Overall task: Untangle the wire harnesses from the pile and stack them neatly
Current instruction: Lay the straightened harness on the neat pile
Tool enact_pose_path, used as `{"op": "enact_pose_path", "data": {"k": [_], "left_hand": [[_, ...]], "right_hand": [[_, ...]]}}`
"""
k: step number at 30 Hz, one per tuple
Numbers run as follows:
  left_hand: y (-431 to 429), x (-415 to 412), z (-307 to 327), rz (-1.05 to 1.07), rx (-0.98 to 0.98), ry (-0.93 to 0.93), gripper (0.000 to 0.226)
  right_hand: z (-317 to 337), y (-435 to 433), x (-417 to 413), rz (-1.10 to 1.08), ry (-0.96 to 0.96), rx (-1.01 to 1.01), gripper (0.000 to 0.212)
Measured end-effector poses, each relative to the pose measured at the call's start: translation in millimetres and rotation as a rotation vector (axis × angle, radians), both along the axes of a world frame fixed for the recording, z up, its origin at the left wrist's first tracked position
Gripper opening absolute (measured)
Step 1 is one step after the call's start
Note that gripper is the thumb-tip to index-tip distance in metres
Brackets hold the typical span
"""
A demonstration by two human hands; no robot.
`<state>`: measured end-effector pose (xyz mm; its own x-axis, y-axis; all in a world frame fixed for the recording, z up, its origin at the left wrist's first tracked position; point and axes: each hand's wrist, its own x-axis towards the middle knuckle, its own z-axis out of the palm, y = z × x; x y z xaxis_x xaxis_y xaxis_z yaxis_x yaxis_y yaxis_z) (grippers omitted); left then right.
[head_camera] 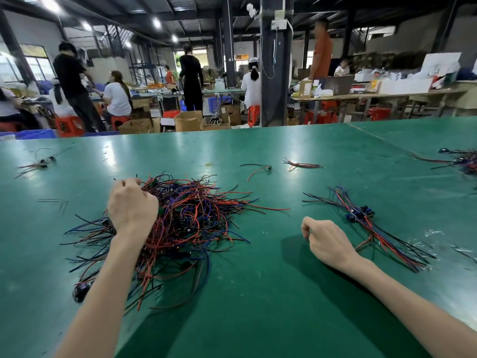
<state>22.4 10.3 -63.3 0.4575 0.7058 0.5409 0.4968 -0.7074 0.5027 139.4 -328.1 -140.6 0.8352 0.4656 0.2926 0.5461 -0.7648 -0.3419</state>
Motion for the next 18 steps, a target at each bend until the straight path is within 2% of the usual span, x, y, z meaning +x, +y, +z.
{"op": "enact_pose_path", "data": {"k": [4, 6, 8, 11, 13, 18], "left_hand": [[37, 9, 34, -0.015, -0.019, -0.006, 0.038], [50, 27, 47, -0.050, 0.053, 0.053, 0.038], [57, 44, 49, -0.098, 0.154, 0.164, 0.038], [65, 60, 38, -0.139, 0.191, 0.404, 0.029], [67, 62, 30, -0.084, 0.202, 0.551, 0.015], [70, 70, 22, 0.020, 0.301, 0.807, 0.014]], "right_hand": [[1, 5, 1, 0.014, -0.025, 0.005, 0.019], [0, 6, 1, 0.039, -0.054, 0.003, 0.016], [-1, 6, 1, 0.065, -0.078, 0.003, 0.014], [-2, 5, 1, 0.089, -0.092, -0.012, 0.013], [-2, 5, 1, 0.091, -0.083, -0.011, 0.013], [-5, 8, 1, 0.098, -0.074, -0.026, 0.012]]}}
